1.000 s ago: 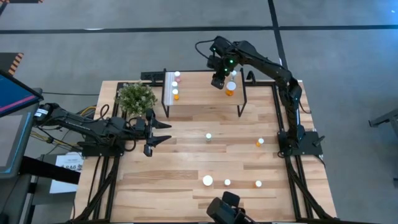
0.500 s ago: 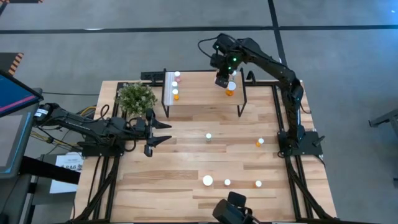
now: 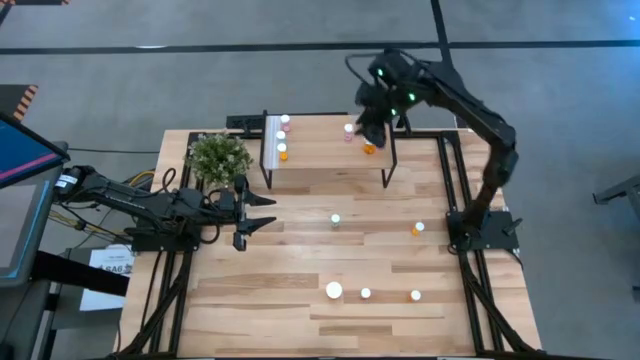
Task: Pick and place medicine bottles onto shelf by color
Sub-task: Put the blue pill bottle on the shelf
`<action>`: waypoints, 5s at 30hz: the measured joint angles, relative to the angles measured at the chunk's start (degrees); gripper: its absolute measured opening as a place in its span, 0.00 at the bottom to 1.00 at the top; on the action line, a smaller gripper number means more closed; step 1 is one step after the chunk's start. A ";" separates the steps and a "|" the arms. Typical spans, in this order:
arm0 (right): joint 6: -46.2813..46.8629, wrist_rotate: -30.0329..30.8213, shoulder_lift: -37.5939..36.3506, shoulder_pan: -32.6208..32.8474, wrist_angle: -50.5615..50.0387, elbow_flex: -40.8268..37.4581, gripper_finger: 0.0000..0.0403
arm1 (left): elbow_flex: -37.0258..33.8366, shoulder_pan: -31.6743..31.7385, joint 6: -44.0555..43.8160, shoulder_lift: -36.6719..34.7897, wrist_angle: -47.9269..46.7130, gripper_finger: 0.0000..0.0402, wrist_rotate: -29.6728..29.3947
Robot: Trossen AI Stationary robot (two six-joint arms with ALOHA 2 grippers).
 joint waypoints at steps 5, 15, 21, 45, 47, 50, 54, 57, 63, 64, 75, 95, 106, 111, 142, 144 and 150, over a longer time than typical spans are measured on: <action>1.87 -0.66 -9.25 8.89 7.63 -13.74 0.45 | 0.00 0.00 -0.03 0.00 0.15 0.47 -0.35; 17.52 5.65 -36.50 26.37 38.68 -55.42 0.45 | 0.00 0.00 -3.03 2.91 1.93 0.47 -1.64; 26.30 14.98 -48.26 40.76 64.78 -80.13 0.45 | 0.00 0.00 -4.40 10.70 10.24 0.47 -1.60; 16.52 34.76 -52.72 62.55 88.31 -95.70 0.45 | 19.07 0.67 -8.44 47.38 10.90 0.47 -1.03; 16.69 34.76 -52.16 62.55 88.60 -95.70 0.45 | 21.37 1.25 -8.77 48.54 6.10 0.47 -1.08; 17.18 34.77 -51.56 62.51 88.89 -95.70 0.46 | 23.93 1.88 -9.45 49.12 -2.41 0.47 -1.48; 17.12 34.76 -51.15 62.44 89.19 -95.68 0.46 | 24.30 2.58 -10.89 49.07 -6.98 0.49 -3.82; 16.92 35.29 -51.18 62.35 89.51 -95.68 0.45 | 24.35 3.90 -11.81 49.98 -7.30 0.51 -4.44; 16.59 35.84 -51.13 61.37 89.95 -95.68 0.44 | 24.85 5.88 -13.46 53.60 -6.35 0.57 -4.16; 16.65 35.83 -50.95 61.21 89.97 -95.66 0.45 | 25.23 6.06 -13.49 54.53 -6.37 0.57 -4.00; 16.05 35.83 -50.88 61.26 89.12 -95.66 0.45 | 30.84 8.27 -14.85 63.62 -6.20 0.59 -3.67; 16.07 35.81 -50.88 61.30 88.21 -95.66 0.44 | 33.45 8.37 -16.44 67.06 -6.28 0.24 -3.87; 16.53 35.81 -50.88 61.30 88.52 -95.66 0.45 | 42.71 8.37 -14.38 64.63 -18.73 0.19 -2.52; 16.51 35.77 -50.99 61.33 88.66 -95.66 0.44 | 49.74 8.48 -10.32 61.00 -28.45 0.23 -9.77; 15.57 35.57 -51.03 61.92 88.84 -95.66 0.46 | 53.05 28.36 -4.96 57.33 -22.01 0.22 1.12; 15.54 35.57 -51.03 61.92 88.89 -95.66 0.45 | 53.05 28.99 -4.88 57.33 -21.48 0.22 1.83; 15.41 35.57 -51.03 61.92 88.95 -95.66 0.44 | 53.09 30.38 -4.53 57.33 -18.97 0.22 4.66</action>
